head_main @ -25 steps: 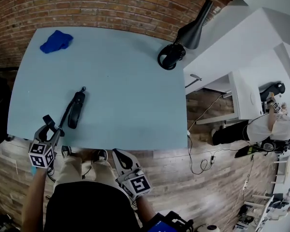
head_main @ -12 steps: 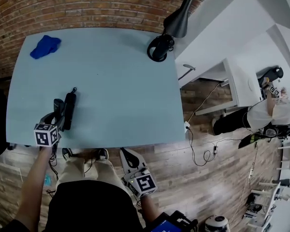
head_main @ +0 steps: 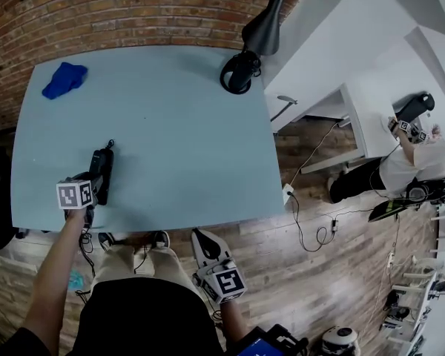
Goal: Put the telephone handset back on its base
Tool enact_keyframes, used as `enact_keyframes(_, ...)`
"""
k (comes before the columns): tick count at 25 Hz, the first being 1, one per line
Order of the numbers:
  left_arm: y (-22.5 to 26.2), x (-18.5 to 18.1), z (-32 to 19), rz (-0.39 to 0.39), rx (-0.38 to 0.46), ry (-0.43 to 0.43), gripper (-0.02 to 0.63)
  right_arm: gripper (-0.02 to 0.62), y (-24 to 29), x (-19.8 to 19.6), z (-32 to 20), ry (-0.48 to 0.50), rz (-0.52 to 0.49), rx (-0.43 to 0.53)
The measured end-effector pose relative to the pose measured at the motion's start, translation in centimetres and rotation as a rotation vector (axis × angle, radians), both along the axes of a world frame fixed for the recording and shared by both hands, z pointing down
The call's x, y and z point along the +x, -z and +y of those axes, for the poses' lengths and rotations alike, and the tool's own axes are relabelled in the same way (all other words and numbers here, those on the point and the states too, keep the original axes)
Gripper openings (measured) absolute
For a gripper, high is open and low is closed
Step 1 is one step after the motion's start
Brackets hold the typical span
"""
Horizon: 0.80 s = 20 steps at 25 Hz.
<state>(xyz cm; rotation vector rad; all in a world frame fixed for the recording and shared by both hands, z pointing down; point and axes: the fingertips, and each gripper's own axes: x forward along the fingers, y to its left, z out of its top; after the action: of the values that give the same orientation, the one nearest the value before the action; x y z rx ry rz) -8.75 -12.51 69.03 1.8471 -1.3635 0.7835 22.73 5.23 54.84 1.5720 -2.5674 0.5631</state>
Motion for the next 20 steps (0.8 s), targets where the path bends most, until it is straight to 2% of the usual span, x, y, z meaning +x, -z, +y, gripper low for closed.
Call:
enact_keyframes(2,-0.2,0.3,-0.6,0.008,-0.018,0.014,0.253,0.018,0.1,0.0,-0.2,0.0,-0.001,0.005)
enact_keyframes(6,-0.2,1.0,-1.7,-0.027,-0.031,0.02,0.253,0.018,-0.5,0.6,-0.1,-0.018,-0.003,-0.012)
enact_keyframes(12,-1.0,1.4,-1.3,-0.029,-0.057,0.06,0.253,0.018,-0.4,0.7,-0.4,-0.016,-0.009,-0.024)
enact_keyframes(20,-1.2,1.9,-1.2,-0.068,-0.04,0.078,0.256,0.018,-0.5,0.2,-0.9,0.007,0.001,-0.021)
